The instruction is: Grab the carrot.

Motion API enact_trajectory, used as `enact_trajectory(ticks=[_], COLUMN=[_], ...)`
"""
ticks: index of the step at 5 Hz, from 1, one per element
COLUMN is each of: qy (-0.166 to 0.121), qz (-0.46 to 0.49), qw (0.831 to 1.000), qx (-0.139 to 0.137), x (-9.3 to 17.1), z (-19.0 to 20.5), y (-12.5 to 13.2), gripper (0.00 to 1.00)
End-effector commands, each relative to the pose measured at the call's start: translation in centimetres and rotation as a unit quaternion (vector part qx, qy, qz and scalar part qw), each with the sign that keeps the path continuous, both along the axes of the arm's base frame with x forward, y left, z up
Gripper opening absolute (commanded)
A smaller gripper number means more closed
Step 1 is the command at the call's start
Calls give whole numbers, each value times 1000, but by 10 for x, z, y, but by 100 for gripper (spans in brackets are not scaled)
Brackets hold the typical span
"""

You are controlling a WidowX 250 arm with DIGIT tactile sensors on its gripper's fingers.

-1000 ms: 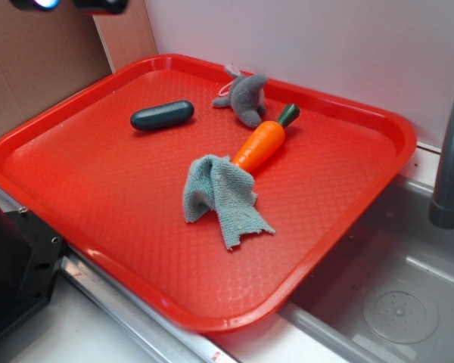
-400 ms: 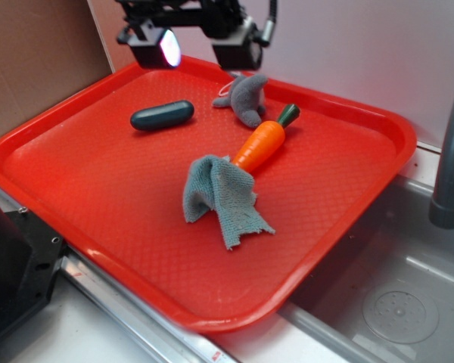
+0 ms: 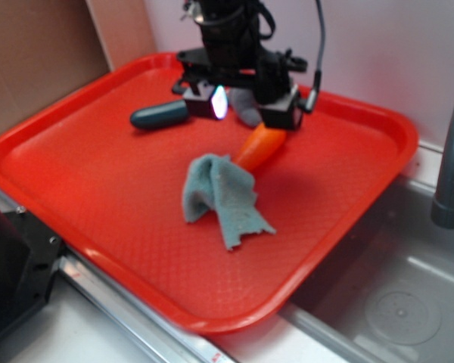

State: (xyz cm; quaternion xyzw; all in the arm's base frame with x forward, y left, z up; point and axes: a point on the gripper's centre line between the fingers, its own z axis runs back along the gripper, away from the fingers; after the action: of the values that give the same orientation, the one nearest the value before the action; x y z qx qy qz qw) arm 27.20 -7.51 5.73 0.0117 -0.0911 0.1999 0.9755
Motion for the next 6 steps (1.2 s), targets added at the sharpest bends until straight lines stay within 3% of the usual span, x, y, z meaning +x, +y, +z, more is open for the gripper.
enact_trajectory(ticks=[1, 2, 3, 4, 6], qy=[-8, -4, 4, 6, 19], qz=[-17, -25, -34, -35, -47], qw=[1000, 1000, 999, 999, 999], qx=[-12, -12, -15, -15, -17], x=[10, 16, 22, 23, 19], z=[-15, -25, -34, -38, 20], y=[-8, -8, -9, -8, 0], gripper=[100, 57, 0, 0, 0])
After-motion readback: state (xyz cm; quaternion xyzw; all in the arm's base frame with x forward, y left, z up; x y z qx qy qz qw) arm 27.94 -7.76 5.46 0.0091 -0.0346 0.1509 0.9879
